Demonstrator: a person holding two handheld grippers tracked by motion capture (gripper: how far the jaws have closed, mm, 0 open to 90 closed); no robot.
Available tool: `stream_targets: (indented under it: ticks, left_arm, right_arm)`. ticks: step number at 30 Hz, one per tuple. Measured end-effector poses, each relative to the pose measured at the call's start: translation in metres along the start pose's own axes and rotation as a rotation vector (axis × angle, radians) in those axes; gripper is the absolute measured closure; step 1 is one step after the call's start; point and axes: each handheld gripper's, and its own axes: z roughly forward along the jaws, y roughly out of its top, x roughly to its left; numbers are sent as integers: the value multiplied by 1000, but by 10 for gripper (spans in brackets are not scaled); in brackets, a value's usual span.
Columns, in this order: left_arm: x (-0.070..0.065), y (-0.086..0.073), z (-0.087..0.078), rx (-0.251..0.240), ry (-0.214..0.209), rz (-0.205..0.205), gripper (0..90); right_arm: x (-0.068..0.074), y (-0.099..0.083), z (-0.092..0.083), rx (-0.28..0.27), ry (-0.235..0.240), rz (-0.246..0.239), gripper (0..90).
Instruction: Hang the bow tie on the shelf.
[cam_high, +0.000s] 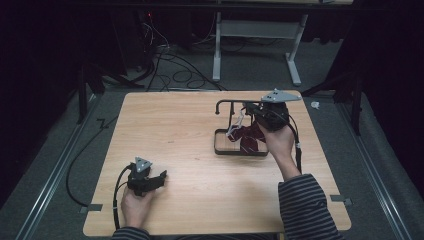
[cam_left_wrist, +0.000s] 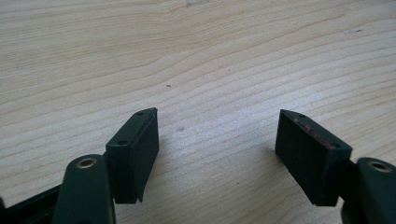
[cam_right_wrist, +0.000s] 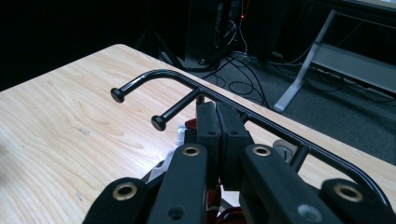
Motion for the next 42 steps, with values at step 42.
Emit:
stream_targets:
  ticks: [42]
  left_arm:
    - [0,0,0,-1,-1,-1,308]
  right_arm:
    - [-15,4,21,59,-51,16,900]
